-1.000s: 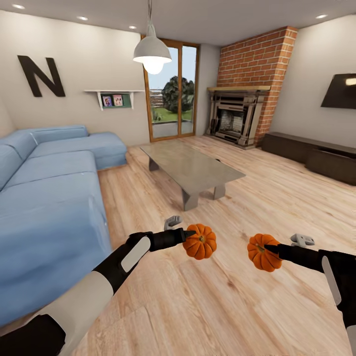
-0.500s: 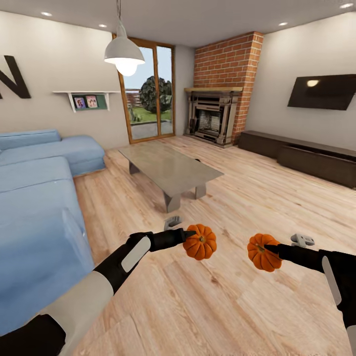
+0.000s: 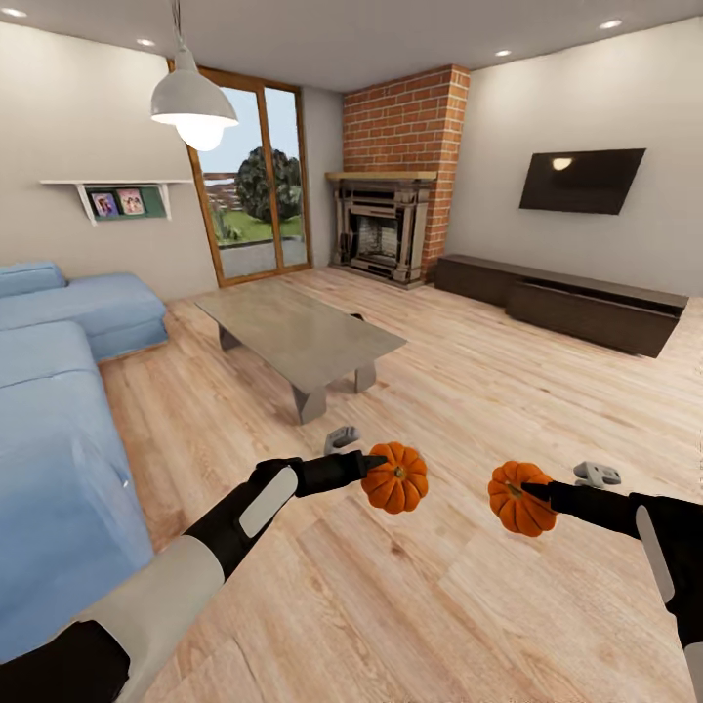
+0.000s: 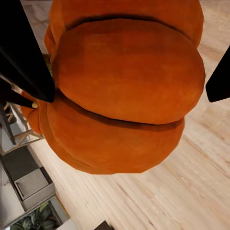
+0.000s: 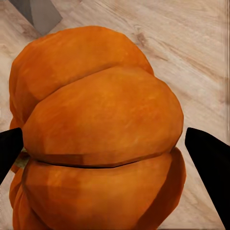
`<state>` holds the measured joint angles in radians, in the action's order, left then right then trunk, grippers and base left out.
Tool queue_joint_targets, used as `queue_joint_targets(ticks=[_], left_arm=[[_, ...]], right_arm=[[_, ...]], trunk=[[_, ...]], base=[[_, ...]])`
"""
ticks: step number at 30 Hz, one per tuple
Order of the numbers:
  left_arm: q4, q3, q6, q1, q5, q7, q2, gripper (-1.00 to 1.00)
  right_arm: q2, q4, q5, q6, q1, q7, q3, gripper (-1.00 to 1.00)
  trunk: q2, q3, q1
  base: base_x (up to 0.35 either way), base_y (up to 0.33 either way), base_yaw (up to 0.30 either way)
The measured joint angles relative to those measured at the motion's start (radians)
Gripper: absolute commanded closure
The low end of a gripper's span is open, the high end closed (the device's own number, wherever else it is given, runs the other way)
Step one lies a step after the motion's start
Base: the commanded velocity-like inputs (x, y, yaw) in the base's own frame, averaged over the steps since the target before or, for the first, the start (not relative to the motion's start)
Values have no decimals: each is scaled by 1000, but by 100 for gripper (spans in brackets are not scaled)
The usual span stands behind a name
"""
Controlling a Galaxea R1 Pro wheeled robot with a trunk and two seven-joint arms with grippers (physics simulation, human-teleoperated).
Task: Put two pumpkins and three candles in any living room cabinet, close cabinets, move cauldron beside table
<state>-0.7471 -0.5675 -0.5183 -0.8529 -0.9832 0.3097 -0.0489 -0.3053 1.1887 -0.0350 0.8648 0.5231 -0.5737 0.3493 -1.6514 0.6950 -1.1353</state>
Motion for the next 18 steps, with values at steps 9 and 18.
queue_joint_targets(ticks=[9, 18], left_arm=[[0, 0, 0, 0, 0, 0, -2, 100], [1, 0, 0, 0, 0, -1, -2, 100]], right_arm=[[1, 1, 3, 0, 0, 0, 0, 100], [0, 0, -3, 2, 0, -1, 0, 100]], trunk=[[63, -23, 35], [126, -37, 69]], base=[[0, 0, -27], [0, 0, -33]])
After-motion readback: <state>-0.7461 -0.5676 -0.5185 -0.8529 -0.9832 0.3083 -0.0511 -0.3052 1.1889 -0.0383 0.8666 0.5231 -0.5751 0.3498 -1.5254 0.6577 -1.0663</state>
